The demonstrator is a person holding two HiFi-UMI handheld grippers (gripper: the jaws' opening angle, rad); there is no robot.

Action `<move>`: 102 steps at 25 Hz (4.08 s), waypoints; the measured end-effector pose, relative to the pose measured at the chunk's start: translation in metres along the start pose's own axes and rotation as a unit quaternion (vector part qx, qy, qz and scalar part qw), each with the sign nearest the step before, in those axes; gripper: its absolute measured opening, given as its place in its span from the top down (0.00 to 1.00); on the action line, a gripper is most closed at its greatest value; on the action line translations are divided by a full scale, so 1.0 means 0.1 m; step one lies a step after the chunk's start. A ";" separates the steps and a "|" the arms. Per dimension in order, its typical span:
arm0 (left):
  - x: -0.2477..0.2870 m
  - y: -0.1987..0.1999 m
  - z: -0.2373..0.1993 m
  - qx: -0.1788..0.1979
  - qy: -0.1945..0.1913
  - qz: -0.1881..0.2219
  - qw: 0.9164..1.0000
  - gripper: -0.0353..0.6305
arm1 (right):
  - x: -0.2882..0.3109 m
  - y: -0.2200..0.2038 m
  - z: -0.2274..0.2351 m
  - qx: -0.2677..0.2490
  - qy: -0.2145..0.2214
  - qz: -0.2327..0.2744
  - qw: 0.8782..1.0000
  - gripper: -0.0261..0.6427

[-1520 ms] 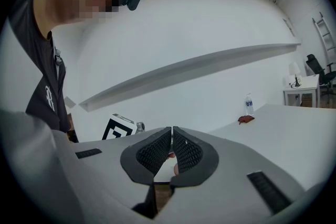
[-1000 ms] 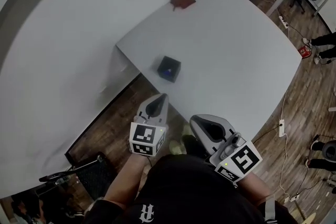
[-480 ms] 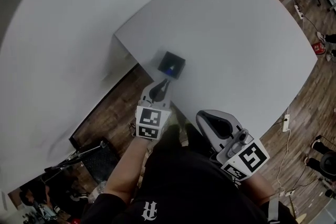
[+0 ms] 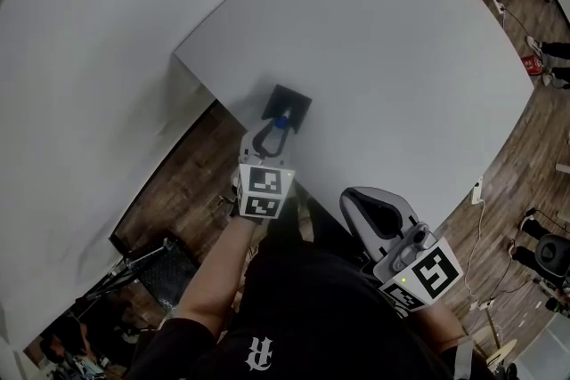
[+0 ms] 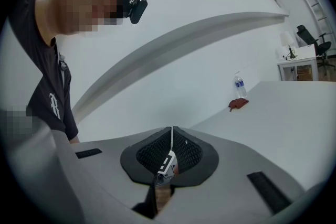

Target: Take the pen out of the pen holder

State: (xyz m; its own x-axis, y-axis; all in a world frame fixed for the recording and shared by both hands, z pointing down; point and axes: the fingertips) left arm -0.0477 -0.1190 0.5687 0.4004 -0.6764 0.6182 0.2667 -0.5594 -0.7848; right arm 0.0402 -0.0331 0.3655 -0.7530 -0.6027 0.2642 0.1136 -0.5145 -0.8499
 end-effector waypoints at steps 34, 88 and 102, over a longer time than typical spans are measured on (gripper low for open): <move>0.10 0.10 -0.08 0.031 0.030 0.006 0.999 0.83 | -0.01 0.04 0.14 -0.005 -0.012 0.006 1.000 0.94; -2.46 1.76 0.42 0.063 -0.016 0.234 0.970 0.83 | 0.15 0.57 -0.42 -0.174 -0.031 0.039 0.984 0.94; -2.46 1.74 0.39 0.051 -0.017 0.237 0.970 0.83 | 0.16 0.60 -0.43 -0.173 -0.037 0.048 0.983 0.94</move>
State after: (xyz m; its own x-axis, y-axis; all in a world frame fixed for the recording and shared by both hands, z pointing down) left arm -0.0656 -0.0312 0.2789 0.5275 -0.8286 0.1873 0.1315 -0.1382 -0.9816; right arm 0.0072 -0.0473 0.2989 -0.6984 -0.6880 0.1974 -0.0557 -0.2227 -0.9733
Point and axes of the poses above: the fingertips, and each gripper's own axes: x forward along the fingers, z to its right, y out of its top, and after that the axes turned 1 degree about x, right-handed
